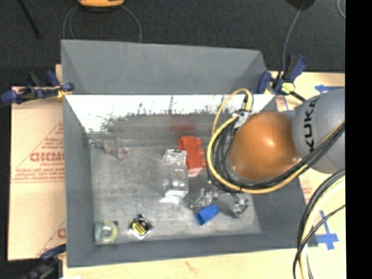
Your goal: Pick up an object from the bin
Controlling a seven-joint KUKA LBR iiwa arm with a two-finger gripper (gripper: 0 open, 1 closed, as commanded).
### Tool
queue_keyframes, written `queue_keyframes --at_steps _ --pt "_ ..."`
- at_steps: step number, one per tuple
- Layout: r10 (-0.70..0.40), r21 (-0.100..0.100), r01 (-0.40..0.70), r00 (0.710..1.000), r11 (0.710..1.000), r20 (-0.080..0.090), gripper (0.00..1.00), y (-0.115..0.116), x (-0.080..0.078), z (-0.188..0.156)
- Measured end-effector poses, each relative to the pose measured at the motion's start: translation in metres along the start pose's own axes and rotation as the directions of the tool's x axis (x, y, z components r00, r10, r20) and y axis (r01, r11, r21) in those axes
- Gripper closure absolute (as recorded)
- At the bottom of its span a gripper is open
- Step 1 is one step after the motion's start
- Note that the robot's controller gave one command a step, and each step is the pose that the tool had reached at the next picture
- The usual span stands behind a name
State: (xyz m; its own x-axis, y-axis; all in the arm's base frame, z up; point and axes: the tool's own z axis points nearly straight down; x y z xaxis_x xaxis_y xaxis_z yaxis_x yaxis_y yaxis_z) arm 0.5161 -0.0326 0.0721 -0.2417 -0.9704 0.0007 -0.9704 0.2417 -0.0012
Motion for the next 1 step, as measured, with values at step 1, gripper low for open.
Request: queue_keyframes --at_steps 1 --pt "0.005 0.006 -0.005 1.0 1.0 0.004 1.0 -0.0024 -0.0017 -0.0025"
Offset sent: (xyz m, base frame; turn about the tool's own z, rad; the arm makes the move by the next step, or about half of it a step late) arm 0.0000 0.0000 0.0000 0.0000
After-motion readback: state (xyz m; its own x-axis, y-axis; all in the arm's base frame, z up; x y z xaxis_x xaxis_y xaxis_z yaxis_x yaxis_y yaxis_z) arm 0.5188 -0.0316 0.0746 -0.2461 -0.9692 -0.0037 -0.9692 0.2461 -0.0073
